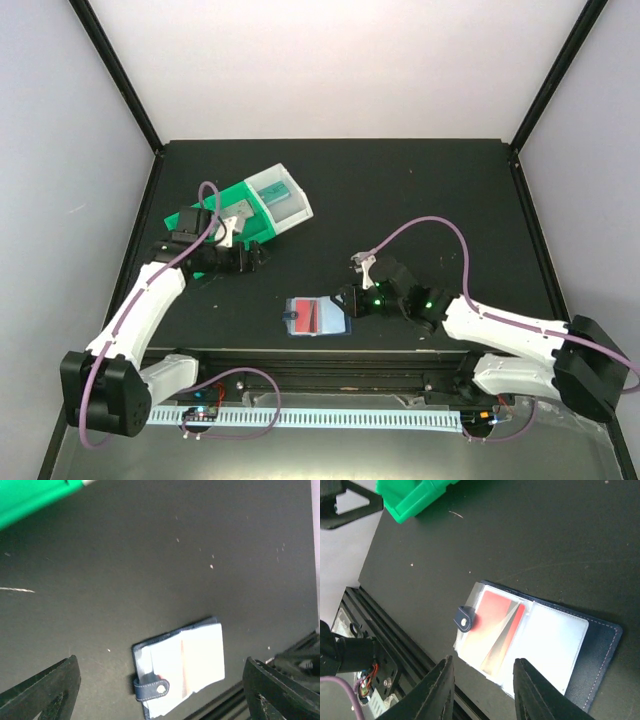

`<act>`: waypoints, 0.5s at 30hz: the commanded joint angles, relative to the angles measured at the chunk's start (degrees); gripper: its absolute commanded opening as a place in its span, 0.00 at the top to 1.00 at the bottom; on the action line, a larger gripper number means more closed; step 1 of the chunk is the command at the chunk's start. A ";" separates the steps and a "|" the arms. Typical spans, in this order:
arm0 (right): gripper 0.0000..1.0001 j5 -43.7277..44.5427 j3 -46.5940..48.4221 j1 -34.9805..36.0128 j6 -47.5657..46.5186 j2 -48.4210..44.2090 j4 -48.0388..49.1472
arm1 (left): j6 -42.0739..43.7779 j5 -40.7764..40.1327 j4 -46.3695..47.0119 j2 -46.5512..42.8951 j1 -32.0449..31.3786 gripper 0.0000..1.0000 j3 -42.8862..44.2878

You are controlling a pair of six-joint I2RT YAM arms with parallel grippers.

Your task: Take the credit cards out of the card holder

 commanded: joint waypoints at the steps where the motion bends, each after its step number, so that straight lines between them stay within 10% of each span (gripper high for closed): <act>1: 0.66 -0.19 0.75 0.21 2.08 3.30 4.56 | -1.93 6.20 6.48 -1.84 -2.34 0.11 -3.89; 15: 0.67 -1.61 -1.07 0.21 1.40 12.02 8.51 | -19.49 14.59 37.84 -0.52 -13.82 0.09 -20.89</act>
